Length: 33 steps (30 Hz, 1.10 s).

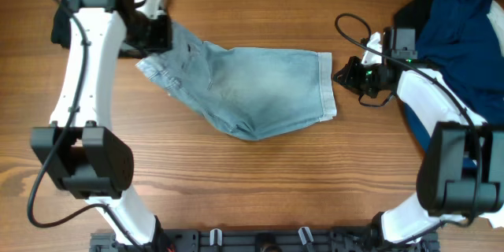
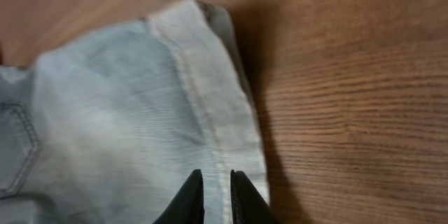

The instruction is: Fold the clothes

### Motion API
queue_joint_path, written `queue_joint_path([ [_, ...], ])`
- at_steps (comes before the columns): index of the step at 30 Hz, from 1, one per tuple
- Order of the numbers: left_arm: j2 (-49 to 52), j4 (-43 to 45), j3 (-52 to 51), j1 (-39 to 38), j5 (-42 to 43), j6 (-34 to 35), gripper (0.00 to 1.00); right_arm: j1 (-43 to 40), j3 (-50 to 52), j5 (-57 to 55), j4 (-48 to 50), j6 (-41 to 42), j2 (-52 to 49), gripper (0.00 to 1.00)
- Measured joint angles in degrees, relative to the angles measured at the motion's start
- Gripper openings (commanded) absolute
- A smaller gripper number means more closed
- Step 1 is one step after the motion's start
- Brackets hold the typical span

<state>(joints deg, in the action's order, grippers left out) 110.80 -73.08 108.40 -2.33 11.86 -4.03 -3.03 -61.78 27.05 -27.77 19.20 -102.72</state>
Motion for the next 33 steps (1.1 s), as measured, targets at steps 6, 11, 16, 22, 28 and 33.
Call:
queue_joint_path([
  [6,0.0,2.01,0.33,-8.22,0.02,0.55,0.04,0.0,0.0,0.0,1.01,0.02,-3.48,0.13],
  [11,0.0,5.79,0.33,-12.92,0.07,5.66,0.04,0.0,0.0,0.74,3.1,0.26,-3.5,0.12],
  [16,0.13,10.25,0.33,-20.28,0.26,11.08,0.04,0.0,0.0,2.14,4.66,1.33,-3.5,0.11],
  [22,4.96,14.91,0.5,-27.8,0.57,15.52,0.04,-0.02,0.0,2.56,5.38,2.67,-3.5,0.1],
  [28,5.64,11.69,0.63,-25.7,-3.87,17.05,0.04,-1.07,0.0,2.51,4.68,2.86,-3.5,0.1],
  [33,-3.63,5.57,0.63,-14.23,-6.93,16.44,0.04,-0.55,0.0,2.49,4.48,3.06,-3.5,0.1],
])
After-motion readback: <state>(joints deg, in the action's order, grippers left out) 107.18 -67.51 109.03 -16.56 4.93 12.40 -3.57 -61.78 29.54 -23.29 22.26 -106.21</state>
